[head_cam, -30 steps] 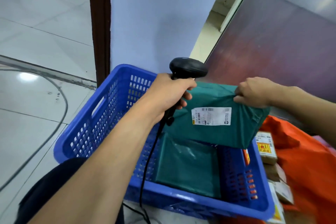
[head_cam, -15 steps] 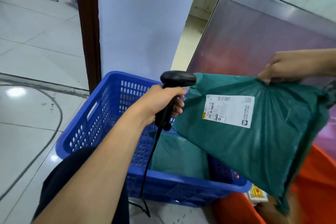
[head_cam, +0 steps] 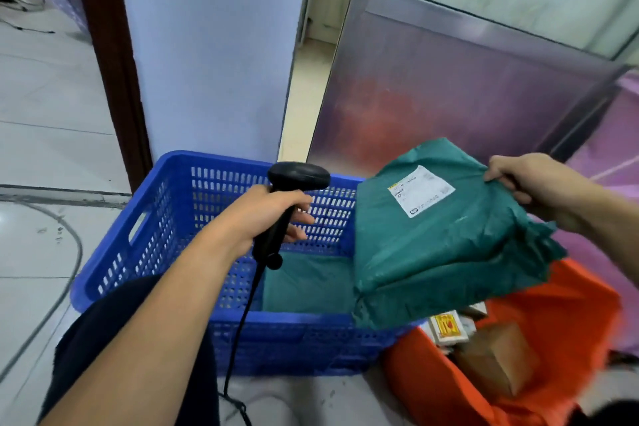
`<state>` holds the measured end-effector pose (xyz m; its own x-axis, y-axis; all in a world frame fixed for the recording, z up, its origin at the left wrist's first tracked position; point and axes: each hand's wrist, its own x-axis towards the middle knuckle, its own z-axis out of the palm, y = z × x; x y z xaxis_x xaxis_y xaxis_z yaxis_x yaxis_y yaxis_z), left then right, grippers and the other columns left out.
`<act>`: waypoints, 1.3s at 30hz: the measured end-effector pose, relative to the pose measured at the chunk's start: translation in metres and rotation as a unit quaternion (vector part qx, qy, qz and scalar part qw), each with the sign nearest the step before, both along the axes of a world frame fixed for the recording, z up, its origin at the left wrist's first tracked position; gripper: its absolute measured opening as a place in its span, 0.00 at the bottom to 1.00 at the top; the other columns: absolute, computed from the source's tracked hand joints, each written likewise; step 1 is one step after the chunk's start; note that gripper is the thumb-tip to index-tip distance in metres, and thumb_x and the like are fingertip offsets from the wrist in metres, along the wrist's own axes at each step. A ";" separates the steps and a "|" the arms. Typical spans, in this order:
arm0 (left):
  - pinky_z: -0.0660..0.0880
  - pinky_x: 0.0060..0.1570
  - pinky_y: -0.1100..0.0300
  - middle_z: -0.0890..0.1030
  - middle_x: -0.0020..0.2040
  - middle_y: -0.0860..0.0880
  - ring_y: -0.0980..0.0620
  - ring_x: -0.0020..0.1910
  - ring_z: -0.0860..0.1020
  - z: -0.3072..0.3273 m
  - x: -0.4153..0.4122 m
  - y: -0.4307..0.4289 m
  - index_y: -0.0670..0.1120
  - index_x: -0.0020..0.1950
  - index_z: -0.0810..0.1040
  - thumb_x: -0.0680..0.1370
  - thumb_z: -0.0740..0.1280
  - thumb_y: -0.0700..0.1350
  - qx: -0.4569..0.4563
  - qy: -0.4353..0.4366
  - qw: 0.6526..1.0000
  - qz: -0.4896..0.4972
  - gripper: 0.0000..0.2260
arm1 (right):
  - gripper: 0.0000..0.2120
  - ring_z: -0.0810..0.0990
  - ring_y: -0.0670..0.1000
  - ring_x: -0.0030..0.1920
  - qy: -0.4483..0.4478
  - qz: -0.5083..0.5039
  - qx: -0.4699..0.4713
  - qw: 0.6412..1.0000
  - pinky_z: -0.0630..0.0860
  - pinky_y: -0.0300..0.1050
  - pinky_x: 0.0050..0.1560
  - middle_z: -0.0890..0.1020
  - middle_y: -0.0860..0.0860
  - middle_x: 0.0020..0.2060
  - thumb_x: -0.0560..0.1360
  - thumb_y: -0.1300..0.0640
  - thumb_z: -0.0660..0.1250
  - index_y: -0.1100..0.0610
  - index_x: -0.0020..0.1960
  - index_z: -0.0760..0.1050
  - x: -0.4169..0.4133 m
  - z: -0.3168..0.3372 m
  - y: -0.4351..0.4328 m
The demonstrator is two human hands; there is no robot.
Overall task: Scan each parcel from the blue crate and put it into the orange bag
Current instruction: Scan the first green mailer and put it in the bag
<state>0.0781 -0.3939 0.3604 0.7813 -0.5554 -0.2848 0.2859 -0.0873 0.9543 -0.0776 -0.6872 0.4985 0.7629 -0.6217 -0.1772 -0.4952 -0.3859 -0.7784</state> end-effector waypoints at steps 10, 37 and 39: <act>0.78 0.37 0.54 0.89 0.52 0.48 0.46 0.31 0.82 -0.024 -0.027 -0.028 0.42 0.57 0.82 0.79 0.74 0.46 0.054 -0.028 0.998 -0.034 0.11 | 0.17 0.60 0.50 0.19 -0.071 -0.095 0.110 0.987 0.62 0.36 0.20 0.61 0.54 0.18 0.77 0.63 0.60 0.59 0.30 0.62 -0.073 -0.086 -0.001; 0.75 0.38 0.53 0.89 0.47 0.46 0.48 0.28 0.76 -0.023 -0.078 -0.096 0.42 0.57 0.82 0.80 0.72 0.42 0.065 -0.054 0.995 -0.048 0.07 | 0.27 0.86 0.52 0.58 0.001 -0.089 0.348 0.933 0.75 0.55 0.69 0.88 0.47 0.55 0.69 0.31 0.73 0.45 0.62 0.82 -0.121 -0.210 -0.030; 0.75 0.37 0.54 0.89 0.48 0.45 0.48 0.27 0.75 -0.018 -0.079 -0.097 0.42 0.57 0.81 0.80 0.72 0.42 0.063 -0.057 0.995 -0.055 0.07 | 0.28 0.86 0.52 0.58 0.013 -0.065 0.383 0.921 0.76 0.54 0.69 0.87 0.49 0.56 0.70 0.33 0.74 0.47 0.63 0.81 -0.119 -0.209 -0.027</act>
